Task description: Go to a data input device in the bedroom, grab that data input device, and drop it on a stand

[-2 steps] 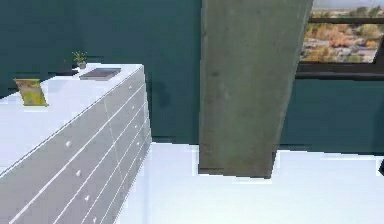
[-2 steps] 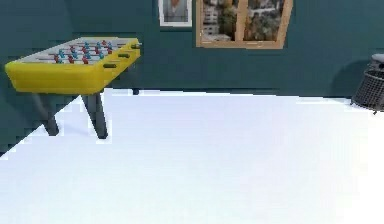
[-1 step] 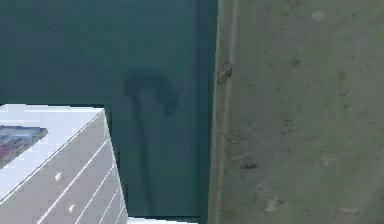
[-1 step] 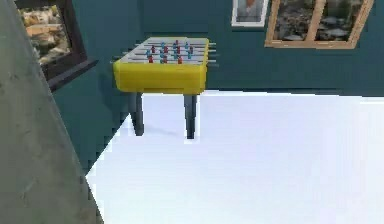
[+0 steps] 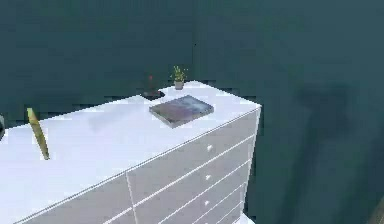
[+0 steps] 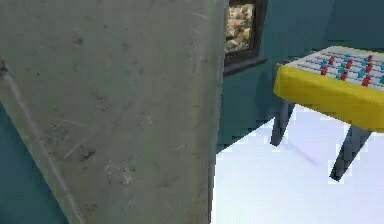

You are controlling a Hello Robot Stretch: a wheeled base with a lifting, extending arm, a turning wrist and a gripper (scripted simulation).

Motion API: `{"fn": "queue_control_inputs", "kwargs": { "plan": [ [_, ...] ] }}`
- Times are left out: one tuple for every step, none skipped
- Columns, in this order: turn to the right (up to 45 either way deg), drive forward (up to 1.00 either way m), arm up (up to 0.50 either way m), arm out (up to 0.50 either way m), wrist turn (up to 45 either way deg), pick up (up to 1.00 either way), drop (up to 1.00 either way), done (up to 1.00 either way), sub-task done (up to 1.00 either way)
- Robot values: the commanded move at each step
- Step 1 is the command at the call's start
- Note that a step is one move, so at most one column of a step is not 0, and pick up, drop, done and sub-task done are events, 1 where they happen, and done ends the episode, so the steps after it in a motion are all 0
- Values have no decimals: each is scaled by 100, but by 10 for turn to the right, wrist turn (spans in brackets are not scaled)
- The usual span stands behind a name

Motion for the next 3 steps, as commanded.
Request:
{"fn": "queue_control_inputs", "kwargs": {
  "plan": [
    [-450,0,0,0,0,0,0,0,0],
    [-450,0,0,0,0,0,0,0,0],
    [-90,0,0,0,0,0,0,0,0]
  ]
}}
